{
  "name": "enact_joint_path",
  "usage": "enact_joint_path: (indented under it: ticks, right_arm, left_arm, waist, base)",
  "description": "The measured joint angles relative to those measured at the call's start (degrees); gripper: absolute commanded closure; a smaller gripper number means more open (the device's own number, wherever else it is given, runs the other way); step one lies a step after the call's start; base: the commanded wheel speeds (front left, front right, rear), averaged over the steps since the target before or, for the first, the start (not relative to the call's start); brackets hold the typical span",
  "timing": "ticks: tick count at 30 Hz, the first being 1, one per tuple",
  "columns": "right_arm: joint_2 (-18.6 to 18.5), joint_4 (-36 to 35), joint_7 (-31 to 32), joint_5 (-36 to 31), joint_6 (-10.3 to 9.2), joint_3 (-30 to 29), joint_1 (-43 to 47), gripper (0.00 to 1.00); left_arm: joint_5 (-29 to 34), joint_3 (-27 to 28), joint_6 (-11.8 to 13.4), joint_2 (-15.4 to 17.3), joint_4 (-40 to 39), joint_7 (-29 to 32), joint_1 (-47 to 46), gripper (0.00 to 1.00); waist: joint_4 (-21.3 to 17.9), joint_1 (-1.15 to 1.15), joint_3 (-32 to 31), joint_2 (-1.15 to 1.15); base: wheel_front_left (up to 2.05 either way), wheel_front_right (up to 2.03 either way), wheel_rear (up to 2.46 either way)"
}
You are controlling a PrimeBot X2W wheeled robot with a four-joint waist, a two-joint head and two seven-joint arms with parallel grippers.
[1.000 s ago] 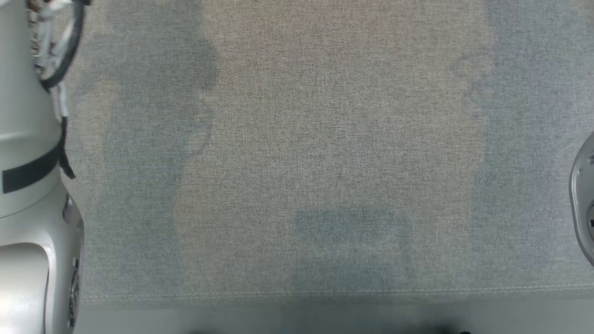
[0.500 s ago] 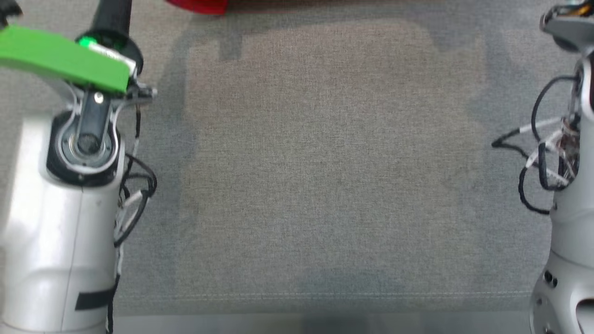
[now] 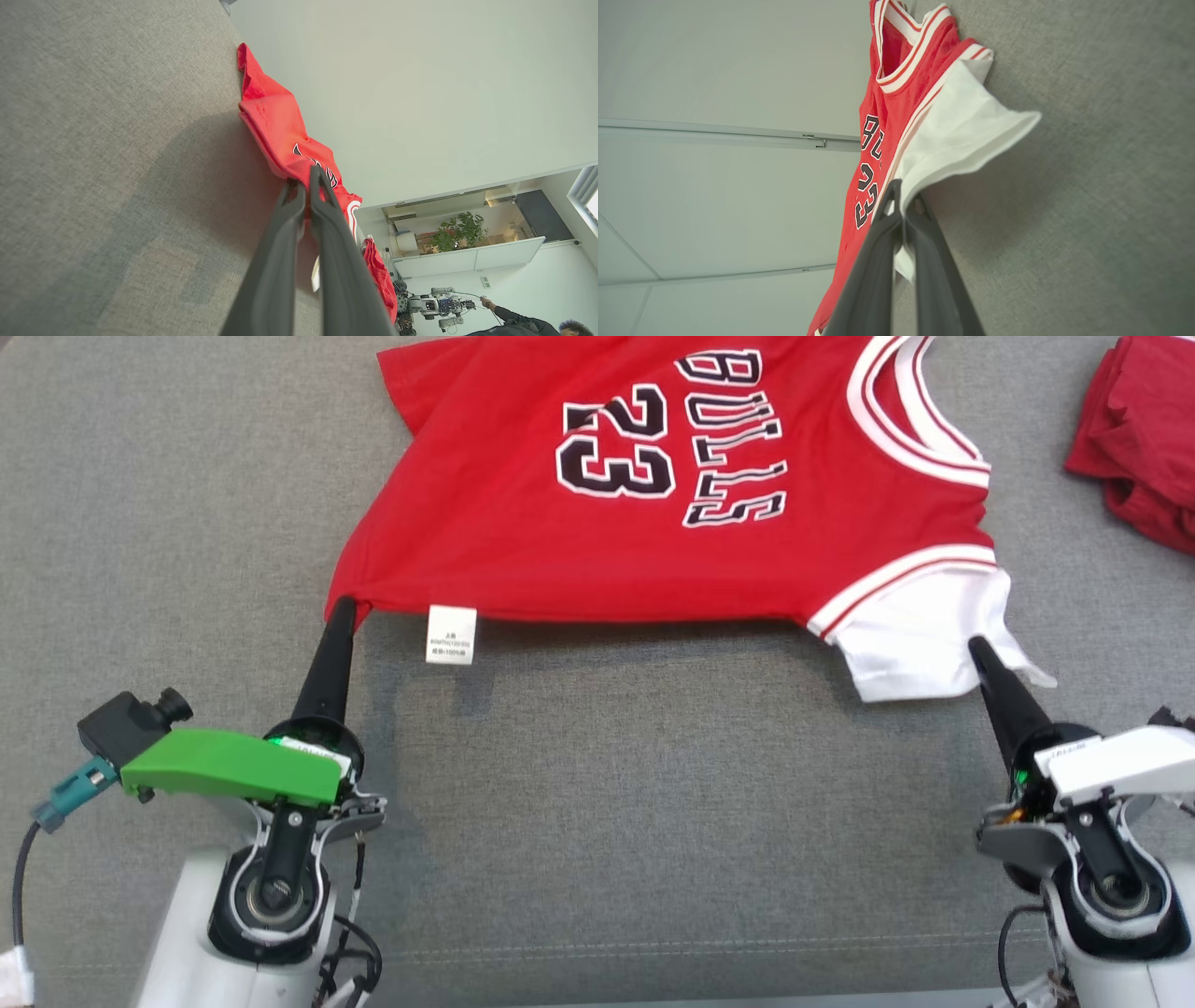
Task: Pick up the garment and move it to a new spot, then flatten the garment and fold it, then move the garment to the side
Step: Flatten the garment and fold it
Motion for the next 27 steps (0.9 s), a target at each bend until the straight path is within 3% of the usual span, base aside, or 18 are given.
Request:
enact_joint_path:
  ticks: [14,27]
  right_arm:
    - [0.52,-5.37,-1.09,2.09,0.00,2.75,16.00,1.00]
    - [-0.03,-8.17,-2.15,1.94,0.01,-2.92,24.29,1.00]
  left_arm:
    - [0.43,-2.74,-0.42,-0.34,-5.28,-2.36,10.18,1.00]
    - [3.35,-5.06,-0.01,1.11,-12.16,-3.02,17.18,1.00]
  waist:
    - [-0.50,0.00,-1.43,0.00]
    - [-0.10,0.00,-0.61,0.00]
  base:
    - [0.00,0.00,0.00]
    - [0.00,0.00,0.00]
